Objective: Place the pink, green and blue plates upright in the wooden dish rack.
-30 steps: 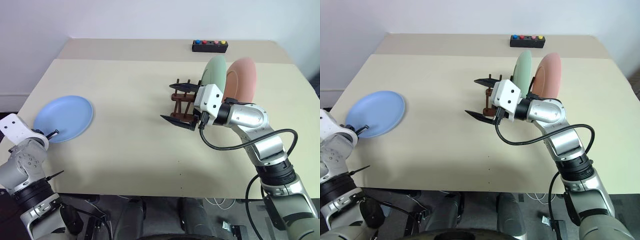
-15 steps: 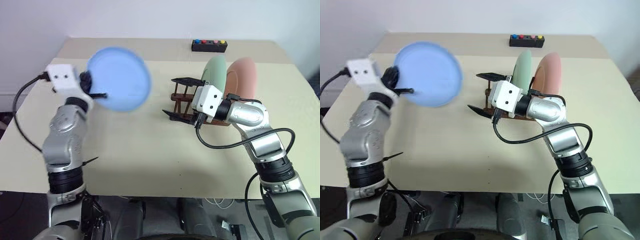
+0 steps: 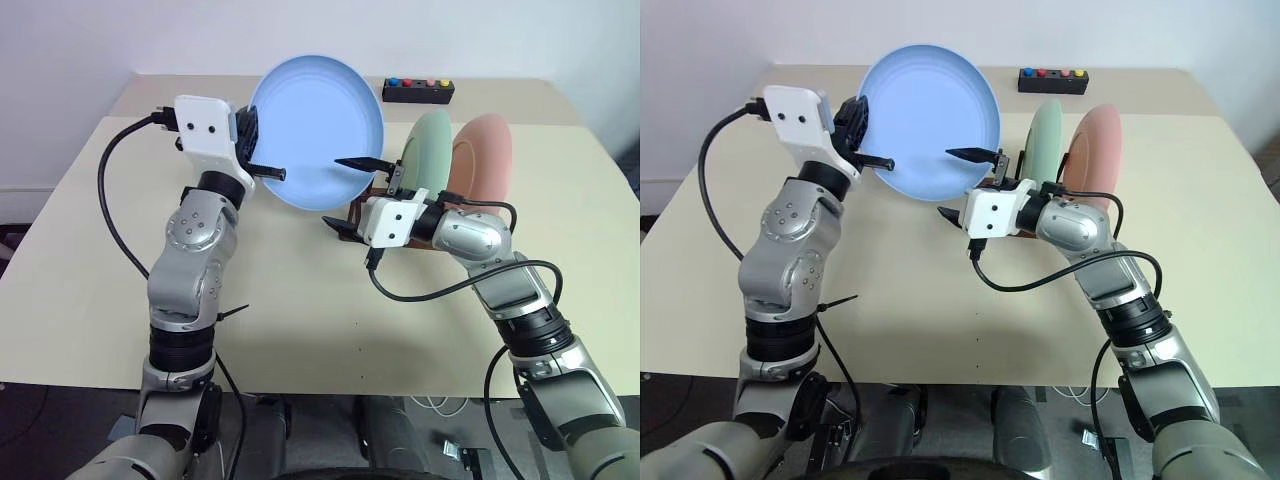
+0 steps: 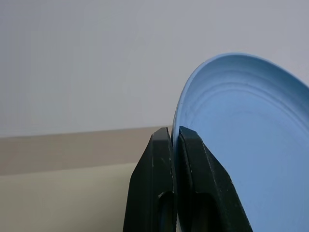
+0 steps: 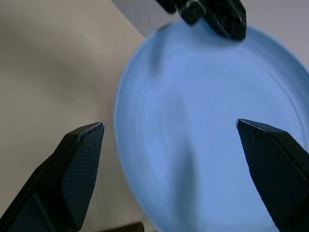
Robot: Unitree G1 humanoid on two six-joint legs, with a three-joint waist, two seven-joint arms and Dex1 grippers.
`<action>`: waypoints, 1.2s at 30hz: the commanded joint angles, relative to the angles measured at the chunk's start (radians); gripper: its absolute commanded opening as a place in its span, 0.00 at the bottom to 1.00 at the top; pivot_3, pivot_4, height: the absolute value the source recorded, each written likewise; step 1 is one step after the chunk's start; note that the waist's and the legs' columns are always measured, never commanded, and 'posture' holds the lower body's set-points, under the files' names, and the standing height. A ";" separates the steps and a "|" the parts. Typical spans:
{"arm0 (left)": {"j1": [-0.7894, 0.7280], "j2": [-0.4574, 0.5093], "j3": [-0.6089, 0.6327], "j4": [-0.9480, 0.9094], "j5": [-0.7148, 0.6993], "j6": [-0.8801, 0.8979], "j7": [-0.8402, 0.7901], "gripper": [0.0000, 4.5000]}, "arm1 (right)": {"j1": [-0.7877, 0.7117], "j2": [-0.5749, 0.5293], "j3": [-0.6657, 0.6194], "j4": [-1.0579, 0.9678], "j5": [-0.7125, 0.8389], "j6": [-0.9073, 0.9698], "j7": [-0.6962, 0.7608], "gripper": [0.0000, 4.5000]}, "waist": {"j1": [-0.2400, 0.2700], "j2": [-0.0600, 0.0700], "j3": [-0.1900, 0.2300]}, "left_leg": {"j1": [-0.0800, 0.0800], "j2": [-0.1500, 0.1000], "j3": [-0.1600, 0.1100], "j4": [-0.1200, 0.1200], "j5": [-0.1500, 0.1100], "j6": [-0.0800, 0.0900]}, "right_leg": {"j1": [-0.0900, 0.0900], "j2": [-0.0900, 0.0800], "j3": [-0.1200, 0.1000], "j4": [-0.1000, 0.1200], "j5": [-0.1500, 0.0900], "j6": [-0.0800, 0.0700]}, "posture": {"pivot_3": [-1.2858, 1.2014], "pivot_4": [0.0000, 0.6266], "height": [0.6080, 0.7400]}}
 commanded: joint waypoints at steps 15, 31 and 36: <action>-0.064 -0.017 0.001 -0.113 -0.030 0.041 -0.029 0.00 | -0.050 0.016 0.006 0.086 -0.132 -0.102 -0.083 0.38 | 0.000 0.000 0.000 | 0.000 0.000 0.000 0.000 0.000 0.000 | 0.000 0.000 0.000 0.000 0.000 0.000 | 0.52 0.24 0.96; -0.060 -0.047 0.153 -0.109 -0.139 -0.030 -0.029 0.91 | -0.052 0.027 -0.001 0.097 -0.177 -0.144 -0.137 0.00 | -0.002 0.000 0.000 | 0.000 0.000 0.000 0.000 0.000 0.000 | 0.000 0.000 0.000 0.000 0.000 0.000 | 0.52 0.24 0.96; -0.065 0.030 0.295 -0.070 -0.164 -0.078 -0.015 0.99 | -0.058 0.040 -0.018 0.090 -0.148 -0.146 -0.155 0.00 | -0.003 0.000 0.000 | 0.000 0.000 0.000 0.000 0.000 0.000 | 0.000 0.000 0.000 0.000 0.000 0.000 | 0.52 0.24 0.96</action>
